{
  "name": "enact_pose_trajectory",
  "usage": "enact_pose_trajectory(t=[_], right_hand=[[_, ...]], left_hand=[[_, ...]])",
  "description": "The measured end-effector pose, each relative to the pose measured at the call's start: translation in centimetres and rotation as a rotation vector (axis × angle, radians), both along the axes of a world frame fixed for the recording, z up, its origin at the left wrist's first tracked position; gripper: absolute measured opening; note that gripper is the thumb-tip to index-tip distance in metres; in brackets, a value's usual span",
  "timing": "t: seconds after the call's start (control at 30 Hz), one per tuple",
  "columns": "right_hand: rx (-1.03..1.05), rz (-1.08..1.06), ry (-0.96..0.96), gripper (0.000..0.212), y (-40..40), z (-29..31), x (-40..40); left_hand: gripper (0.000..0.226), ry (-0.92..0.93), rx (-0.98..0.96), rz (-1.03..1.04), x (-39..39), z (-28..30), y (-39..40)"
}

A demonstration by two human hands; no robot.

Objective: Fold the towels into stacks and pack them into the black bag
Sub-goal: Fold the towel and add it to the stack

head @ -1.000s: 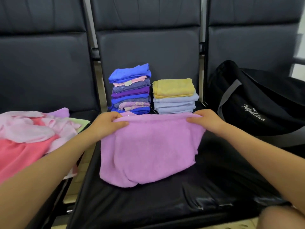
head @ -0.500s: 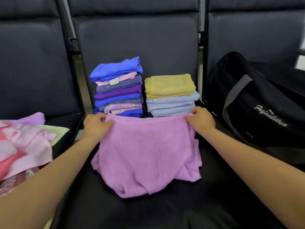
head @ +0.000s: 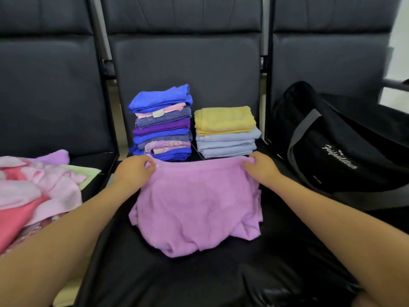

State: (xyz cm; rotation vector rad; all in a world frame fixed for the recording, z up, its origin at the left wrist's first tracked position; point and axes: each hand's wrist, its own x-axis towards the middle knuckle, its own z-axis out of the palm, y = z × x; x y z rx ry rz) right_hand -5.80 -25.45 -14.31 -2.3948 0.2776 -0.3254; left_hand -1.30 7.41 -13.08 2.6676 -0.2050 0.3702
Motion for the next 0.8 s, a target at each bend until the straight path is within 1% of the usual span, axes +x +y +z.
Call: enact_pose_trajectory(t=[0.1,0.13,0.2,0.23,0.27,0.3,0.4,0.47,0.53,0.6,0.7,0.77,0.8], right_hand=[[0.296,0.017,-0.136,0.015,0.1,2.9,-2.2],[0.366,0.032,-0.162,0.015,0.1,3.9,-2.8],[0.458,0.063,-0.205,0.018,0.1,6.0,-3.8],[0.489,0.065,-0.234,0.020,0.1,7.3,-4.2],[0.526,0.058,-0.266,0.022,0.1,8.6,-4.4],[0.576,0.054,-0.301,0.021,0.2,10.0,-4.7],[0.733,0.057,-0.418,0.007,0.8,14.1,-5.6],[0.804,0.065,-0.486,0.003,1.3,16.3,-6.4],[0.846,0.089,-0.527,0.004,1.9,18.1,-7.3],[0.850,0.123,-0.545,0.005,2.3,19.6,-8.3],[0.842,0.156,-0.571,0.013,2.8,21.5,-9.6],[0.885,0.203,-0.556,0.006,2.9,22.5,-10.2],[0.926,0.242,-0.523,0.007,2.8,22.9,-10.3]], left_hand=[[0.014,-0.173,-0.083,-0.035,-2.3,2.5,0.6],[0.017,-0.205,-0.061,-0.063,-2.9,3.2,0.9],[0.015,-0.249,0.056,-0.121,-4.1,4.5,1.3],[0.014,-0.267,0.084,-0.128,-4.6,5.1,1.4],[0.015,-0.290,0.067,-0.119,-5.2,5.8,1.6],[0.016,-0.317,-0.001,-0.098,-5.9,6.5,1.7],[0.010,-0.415,-0.417,-0.043,-8.2,9.6,1.7],[0.014,-0.481,-0.631,-0.032,-9.6,12.0,1.5],[0.021,-0.537,-0.724,-0.037,-11.1,14.3,1.3],[0.019,-0.590,-0.809,-0.069,-12.5,16.4,0.9],[0.018,-0.660,-0.956,-0.112,-14.6,19.1,0.4],[0.017,-0.643,-1.017,-0.115,-15.6,20.5,0.3],[0.016,-0.600,-1.066,-0.110,-15.8,21.1,0.3]])
